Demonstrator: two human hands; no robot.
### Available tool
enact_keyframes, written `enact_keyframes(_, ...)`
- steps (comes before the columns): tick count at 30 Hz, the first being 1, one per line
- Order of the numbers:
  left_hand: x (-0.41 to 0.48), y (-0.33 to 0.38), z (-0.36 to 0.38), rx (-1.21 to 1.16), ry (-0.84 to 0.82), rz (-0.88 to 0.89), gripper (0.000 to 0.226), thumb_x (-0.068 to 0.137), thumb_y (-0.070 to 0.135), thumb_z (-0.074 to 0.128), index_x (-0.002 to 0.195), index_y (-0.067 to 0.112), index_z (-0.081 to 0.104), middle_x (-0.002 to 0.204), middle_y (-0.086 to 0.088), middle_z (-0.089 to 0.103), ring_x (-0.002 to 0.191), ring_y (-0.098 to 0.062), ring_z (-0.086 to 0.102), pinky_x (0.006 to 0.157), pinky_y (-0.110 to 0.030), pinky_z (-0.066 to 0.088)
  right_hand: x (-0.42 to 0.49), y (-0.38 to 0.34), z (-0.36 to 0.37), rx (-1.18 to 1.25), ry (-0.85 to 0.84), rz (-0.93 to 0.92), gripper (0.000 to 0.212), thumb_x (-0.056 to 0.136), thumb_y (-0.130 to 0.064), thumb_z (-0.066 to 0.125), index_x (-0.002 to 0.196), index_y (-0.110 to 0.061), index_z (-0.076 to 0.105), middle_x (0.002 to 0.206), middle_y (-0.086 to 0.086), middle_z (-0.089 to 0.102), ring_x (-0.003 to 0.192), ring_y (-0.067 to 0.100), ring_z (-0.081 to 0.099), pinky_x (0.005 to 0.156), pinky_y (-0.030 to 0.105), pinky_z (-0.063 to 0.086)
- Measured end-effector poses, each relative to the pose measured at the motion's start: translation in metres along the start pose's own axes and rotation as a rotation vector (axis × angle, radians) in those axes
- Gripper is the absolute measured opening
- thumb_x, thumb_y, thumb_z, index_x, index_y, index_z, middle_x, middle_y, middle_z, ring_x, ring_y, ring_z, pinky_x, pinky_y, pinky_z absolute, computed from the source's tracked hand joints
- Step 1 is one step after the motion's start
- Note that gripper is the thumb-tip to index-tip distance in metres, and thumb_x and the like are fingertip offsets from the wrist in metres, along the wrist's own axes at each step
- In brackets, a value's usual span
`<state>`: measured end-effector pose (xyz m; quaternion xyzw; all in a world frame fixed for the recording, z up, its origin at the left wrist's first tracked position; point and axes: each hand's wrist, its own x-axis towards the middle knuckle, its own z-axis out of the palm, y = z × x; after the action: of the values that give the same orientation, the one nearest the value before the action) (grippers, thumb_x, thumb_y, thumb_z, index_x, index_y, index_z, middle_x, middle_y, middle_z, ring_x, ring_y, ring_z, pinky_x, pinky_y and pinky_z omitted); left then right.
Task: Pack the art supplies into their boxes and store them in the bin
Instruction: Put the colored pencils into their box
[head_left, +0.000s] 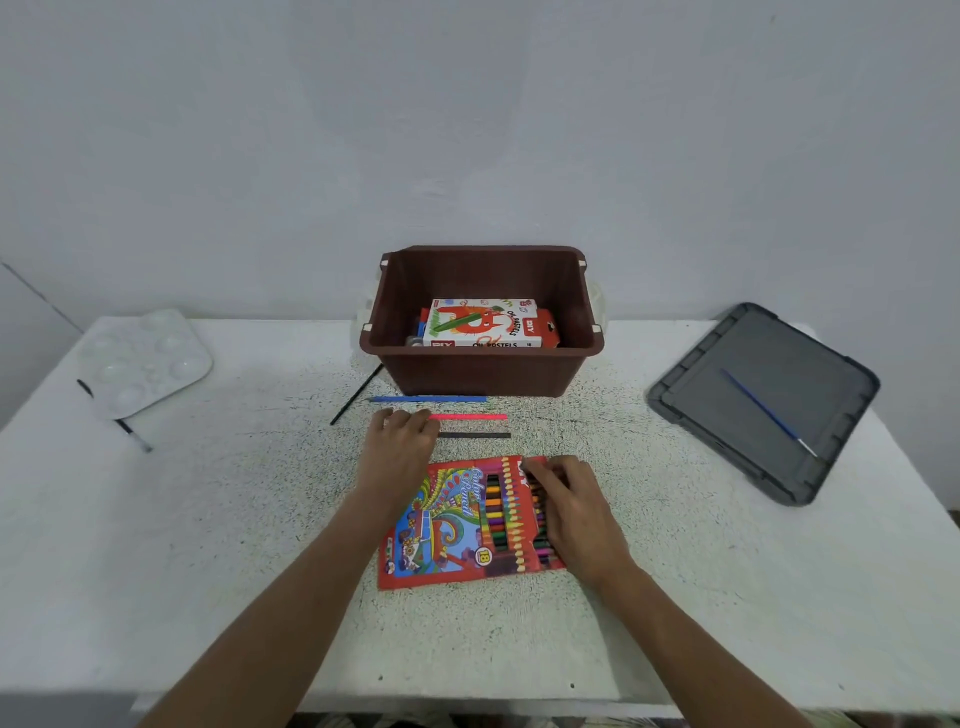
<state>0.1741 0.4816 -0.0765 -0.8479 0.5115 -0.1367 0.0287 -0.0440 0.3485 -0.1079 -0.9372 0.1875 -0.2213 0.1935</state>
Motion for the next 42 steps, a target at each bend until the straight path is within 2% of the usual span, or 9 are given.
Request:
enact_keyframes(8,-0.008,0.005,0.002,-0.099,0.16,0.028,0.03,0.076,0.005,0.077,0.103,0.011,0.064,0.09,-0.004,0.066,0.081,-0.024,0.062,0.078,-0.041,0.052,0.0,-0.003,-0.002,0.022,0.019,-0.004,0.048,0.092,-0.038,0.051,0.134,-0.015,0.047,0.113,0.008,0.055,0.1,0.018,0.053,0.078,0.029,0.051)
enact_keyframes(14,-0.01,0.026,-0.023,-0.745,0.305,-0.182,0.018,0.095,0.009,0.061,0.113,0.01,0.062,0.099,0.003,0.069,0.086,-0.01,0.064,0.076,-0.027,0.052,-0.003,-0.004,0.001,-0.049,0.103,-0.054,0.04,0.104,-0.031,0.035,0.133,-0.006,0.048,0.117,0.006,0.05,0.099,0.018,0.052,0.08,0.033,0.053)
enact_keyframes(20,-0.015,0.051,-0.047,-1.443,0.141,-0.484,0.021,0.099,0.009,0.055,0.112,0.026,0.053,0.09,0.008,0.072,0.091,-0.005,0.07,0.082,-0.023,0.056,-0.003,-0.01,-0.002,-0.246,0.23,-0.282,0.027,0.104,-0.021,0.043,0.119,0.001,0.05,0.123,0.012,0.048,0.101,0.025,0.052,0.078,0.04,0.054)
enact_keyframes(23,-0.017,0.062,-0.049,-1.592,0.026,-0.523,0.015,0.097,0.009,0.06,0.109,0.018,0.056,0.097,0.007,0.075,0.098,-0.008,0.07,0.091,-0.03,0.052,-0.003,-0.016,-0.005,-0.225,0.278,-0.264,0.034,0.107,-0.028,0.033,0.124,-0.001,0.047,0.119,0.011,0.047,0.099,0.023,0.049,0.08,0.036,0.053)
enact_keyframes(27,-0.02,0.075,-0.046,-1.709,-0.061,-0.495,0.014,0.09,-0.001,0.066,0.098,0.008,0.059,0.099,-0.004,0.076,0.102,-0.016,0.071,0.094,-0.031,0.054,-0.006,-0.011,-0.002,-0.233,0.245,-0.186,0.038,0.099,-0.027,0.045,0.126,-0.001,0.049,0.109,0.013,0.056,0.093,0.023,0.051,0.075,0.036,0.053)
enact_keyframes(33,-0.027,0.075,-0.039,-1.623,-0.187,-0.406,0.013,0.087,0.01,0.073,0.097,0.014,0.065,0.097,0.001,0.075,0.096,-0.013,0.071,0.082,-0.025,0.056,-0.009,-0.003,-0.004,-0.197,0.154,-0.032,0.042,0.076,-0.029,0.075,0.108,-0.005,0.063,0.101,0.009,0.057,0.089,0.02,0.05,0.074,0.032,0.048)
enact_keyframes(36,-0.036,0.059,-0.04,-1.409,-0.193,-0.337,0.024,0.091,0.023,0.07,0.115,0.022,0.066,0.116,0.019,0.063,0.097,0.011,0.061,0.072,-0.009,0.05,-0.005,-0.005,-0.007,-0.123,0.191,0.077,0.029,0.085,-0.028,0.067,0.104,-0.007,0.063,0.102,0.006,0.057,0.09,0.018,0.049,0.073,0.032,0.047)
enact_keyframes(39,-0.052,0.027,-0.014,-0.924,-0.09,-0.232,0.048,0.093,0.05,0.06,0.136,0.031,0.053,0.142,0.023,0.039,0.133,0.009,0.033,0.113,-0.028,0.027,-0.002,0.003,-0.014,-0.032,0.217,0.233,0.036,0.094,-0.036,0.042,0.104,-0.007,0.063,0.101,0.004,0.056,0.089,0.018,0.047,0.072,0.031,0.042)
enact_keyframes(42,-0.073,0.001,0.011,-0.695,-0.102,-0.202,0.078,0.085,0.079,0.032,0.148,0.033,0.038,0.152,0.018,0.018,0.146,-0.006,0.009,0.118,-0.038,0.007,-0.003,0.027,-0.025,-0.122,0.169,0.273,0.018,0.096,-0.018,0.056,0.105,-0.006,0.065,0.099,0.006,0.057,0.084,0.022,0.049,0.068,0.03,0.038)
